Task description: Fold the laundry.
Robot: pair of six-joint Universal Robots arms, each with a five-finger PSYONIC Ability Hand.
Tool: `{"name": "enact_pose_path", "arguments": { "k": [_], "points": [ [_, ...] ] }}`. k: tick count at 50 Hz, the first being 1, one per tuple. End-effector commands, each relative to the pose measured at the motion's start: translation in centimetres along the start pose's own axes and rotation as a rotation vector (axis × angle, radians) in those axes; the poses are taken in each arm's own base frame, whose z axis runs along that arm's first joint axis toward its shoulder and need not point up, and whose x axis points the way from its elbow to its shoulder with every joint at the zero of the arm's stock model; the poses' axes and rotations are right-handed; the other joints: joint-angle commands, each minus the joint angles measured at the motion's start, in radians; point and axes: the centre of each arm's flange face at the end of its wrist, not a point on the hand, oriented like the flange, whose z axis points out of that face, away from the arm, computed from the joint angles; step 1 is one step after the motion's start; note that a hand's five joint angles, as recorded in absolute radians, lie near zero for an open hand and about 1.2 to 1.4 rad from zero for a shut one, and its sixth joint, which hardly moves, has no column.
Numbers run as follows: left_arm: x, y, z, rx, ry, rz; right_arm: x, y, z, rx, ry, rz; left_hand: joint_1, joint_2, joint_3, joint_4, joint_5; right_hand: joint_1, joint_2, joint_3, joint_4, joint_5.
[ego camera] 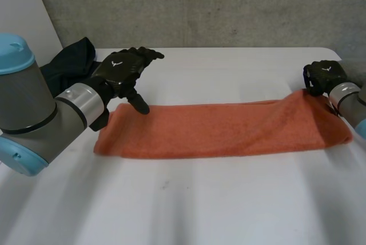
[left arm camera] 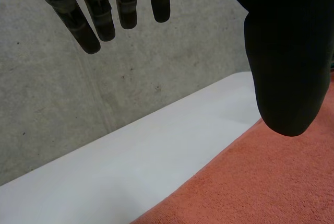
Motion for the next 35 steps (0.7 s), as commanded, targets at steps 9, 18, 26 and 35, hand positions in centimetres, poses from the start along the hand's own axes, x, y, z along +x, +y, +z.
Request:
{"name": "enact_pose_path", "arguments": {
  "k": [9, 18, 26, 35],
  "points": [
    [0.9, -0.7, 0.3, 0.02, 0.023, 0.007, 3.6, -5.4, -3.4, -0.08, 0.146, -0.06, -0.011, -0.029, -0.032, -0.026, -0.049, -0.942, -0.979, -0.986, -0.997, -0.988],
    [2.5, -1.8, 0.5, 0.051, 0.063, 0.015, 2.6, -6.8, -11.2, -0.331, 0.069, -0.057, -0.011, -0.029, -0.032, -0.026, -0.049, -0.878, -0.915, -0.921, -0.933, -0.923],
    [4.7, -2.1, 0.6, 0.033, 0.113, 0.019, 1.0, -1.9, -15.2, -0.476, 0.016, -0.091, -0.011, -0.029, -0.032, -0.026, -0.049, -0.651, -0.688, -0.695, -0.707, -0.697],
    [5.9, -2.2, 0.6, 0.02, 0.128, 0.019, 0.7, 2.7, -14.7, -0.328, 0.043, -0.138, -0.011, -0.029, -0.032, -0.026, -0.049, -0.681, -0.718, -0.724, -0.736, -0.726]
  ]
}}
